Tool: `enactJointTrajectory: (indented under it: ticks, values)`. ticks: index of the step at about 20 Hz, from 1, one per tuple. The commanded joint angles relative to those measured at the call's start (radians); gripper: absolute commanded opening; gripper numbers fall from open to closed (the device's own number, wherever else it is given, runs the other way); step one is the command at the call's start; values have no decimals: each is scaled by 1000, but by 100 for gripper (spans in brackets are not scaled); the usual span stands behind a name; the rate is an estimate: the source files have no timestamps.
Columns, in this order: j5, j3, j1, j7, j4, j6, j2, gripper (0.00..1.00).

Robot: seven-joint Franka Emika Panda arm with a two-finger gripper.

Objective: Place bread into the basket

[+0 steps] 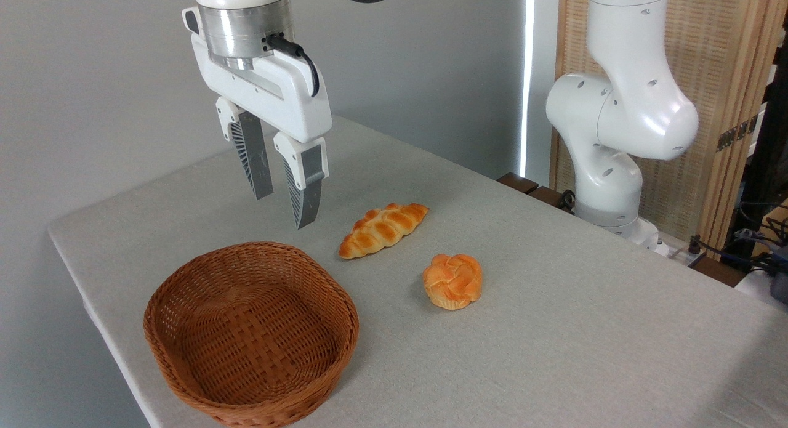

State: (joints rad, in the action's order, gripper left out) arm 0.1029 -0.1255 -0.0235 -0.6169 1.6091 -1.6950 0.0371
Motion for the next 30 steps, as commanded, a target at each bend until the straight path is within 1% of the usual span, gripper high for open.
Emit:
enactJointTrajectory:
  ticks: [1,8,14,17,21,22,23,24,26,28,29,30]
  values:
    - [14,0,-4,-3,-12,31,-5,100]
    - [6,-2,-4,-6,-12,31,3,100]
    - [1,-19,-3,-7,58,17,-23,100]
    - [1,-17,-4,-9,135,-27,-75,100]
    - [3,-19,-3,-7,313,-182,-183,100]
    - [4,-20,-1,-7,336,-192,-201,100]
    - [6,-20,13,-6,360,-192,-224,100]
    - [6,-17,36,-6,392,-192,-259,100]
    - [11,-16,53,-6,455,-193,-310,100]
    - [12,-20,74,-6,495,-192,-339,100]
    - [15,-20,95,-6,518,-193,-342,100]
    - [15,-23,105,-6,528,-192,-342,100]
